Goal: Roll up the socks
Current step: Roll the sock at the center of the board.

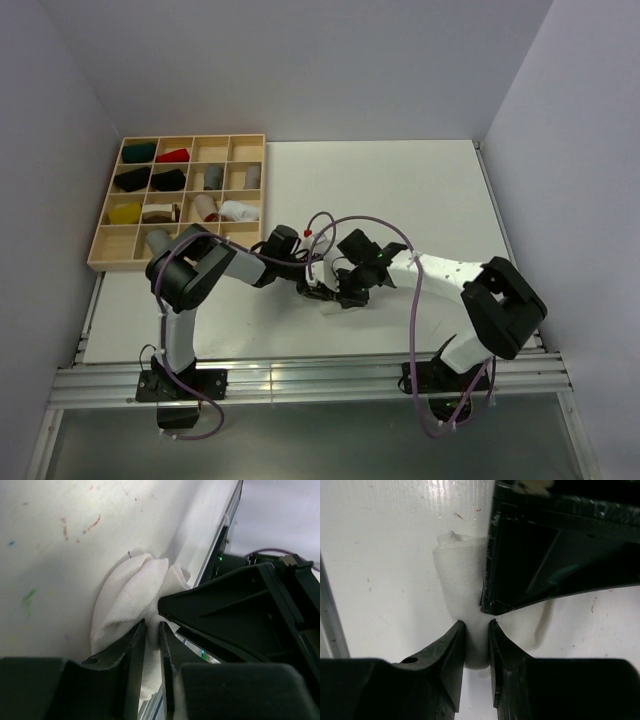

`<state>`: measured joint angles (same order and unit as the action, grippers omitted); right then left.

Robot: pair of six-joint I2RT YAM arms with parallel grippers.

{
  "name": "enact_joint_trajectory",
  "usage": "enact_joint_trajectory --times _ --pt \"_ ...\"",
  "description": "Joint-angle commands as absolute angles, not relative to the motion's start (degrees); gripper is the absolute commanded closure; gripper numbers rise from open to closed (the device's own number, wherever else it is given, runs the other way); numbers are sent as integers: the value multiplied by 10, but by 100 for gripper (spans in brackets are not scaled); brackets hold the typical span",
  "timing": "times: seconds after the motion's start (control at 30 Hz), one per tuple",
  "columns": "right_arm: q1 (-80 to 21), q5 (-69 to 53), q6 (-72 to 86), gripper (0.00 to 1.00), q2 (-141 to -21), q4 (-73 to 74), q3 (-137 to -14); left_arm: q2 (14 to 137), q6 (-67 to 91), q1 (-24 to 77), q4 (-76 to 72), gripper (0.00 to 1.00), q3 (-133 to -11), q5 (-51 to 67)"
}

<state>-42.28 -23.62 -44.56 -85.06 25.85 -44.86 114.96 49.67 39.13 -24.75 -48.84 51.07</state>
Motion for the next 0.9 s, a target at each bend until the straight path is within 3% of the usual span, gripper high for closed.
enact_joint_trajectory --times 0.0,0.2,0.53,0.87 --pt "-394 -293 -476 77 -899 343 -483 1122 504 388 -270 75 -447 434" --pt "-346 -365 -506 77 -966 431 -555 1057 560 387 -396 68 -393 392" --pt "-308 -403 -520 77 -1033 498 -627 955 577 367 -485 65 -291 273" --pt "-278 -458 -583 78 -1171 671 -759 754 409 406 -417 63 -192 65"
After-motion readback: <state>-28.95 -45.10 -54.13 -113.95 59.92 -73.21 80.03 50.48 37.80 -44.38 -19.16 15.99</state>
